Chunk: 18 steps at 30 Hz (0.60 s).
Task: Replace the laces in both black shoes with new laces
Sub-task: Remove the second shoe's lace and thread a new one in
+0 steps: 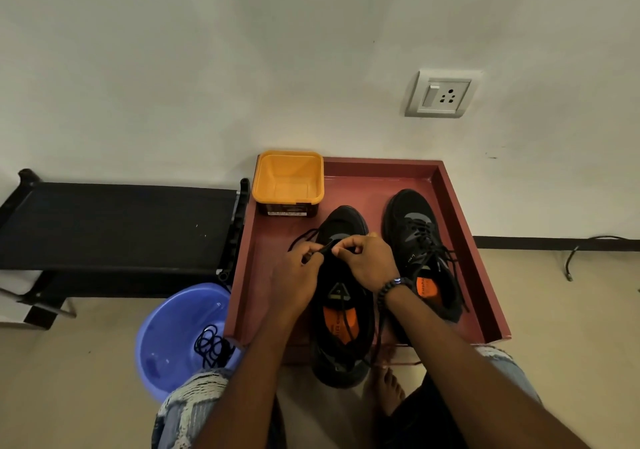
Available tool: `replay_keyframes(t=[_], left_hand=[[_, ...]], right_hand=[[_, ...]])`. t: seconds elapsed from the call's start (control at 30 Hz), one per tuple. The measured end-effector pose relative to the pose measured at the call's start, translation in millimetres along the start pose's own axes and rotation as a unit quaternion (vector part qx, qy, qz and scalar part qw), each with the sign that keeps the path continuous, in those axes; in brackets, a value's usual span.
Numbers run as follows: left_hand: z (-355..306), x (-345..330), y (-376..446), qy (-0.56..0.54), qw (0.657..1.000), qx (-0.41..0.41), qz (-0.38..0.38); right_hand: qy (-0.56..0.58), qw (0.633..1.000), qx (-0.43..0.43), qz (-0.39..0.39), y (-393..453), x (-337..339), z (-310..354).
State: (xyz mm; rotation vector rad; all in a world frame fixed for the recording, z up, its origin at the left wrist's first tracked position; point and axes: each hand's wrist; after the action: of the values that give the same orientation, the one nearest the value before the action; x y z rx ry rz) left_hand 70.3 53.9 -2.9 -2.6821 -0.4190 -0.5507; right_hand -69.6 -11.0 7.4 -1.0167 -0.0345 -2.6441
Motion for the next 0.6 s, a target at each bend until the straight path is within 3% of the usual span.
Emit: replay_keyframes(t=[0.43,0.6], left_hand=[[7,-6,11,-0.029,0.999,-0.037,0.013],[8,-13,18,-0.055,0.997,-0.05,0.004]], right_hand=[[0.061,0.998,-0.009,-0.033,-10,-1,-6],[0.045,0.999,0.005,0.024,-11,7,-11]])
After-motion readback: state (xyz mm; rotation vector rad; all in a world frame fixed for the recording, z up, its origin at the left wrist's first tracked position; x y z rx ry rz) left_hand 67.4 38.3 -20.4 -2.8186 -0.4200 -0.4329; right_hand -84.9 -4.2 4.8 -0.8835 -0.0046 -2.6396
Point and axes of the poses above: each hand's wrist, its own y-axis towards the middle knuckle, its own x-axis out of the back of the hand, z = x × y, and after that the axes turned 8 degrees about x, right-handed
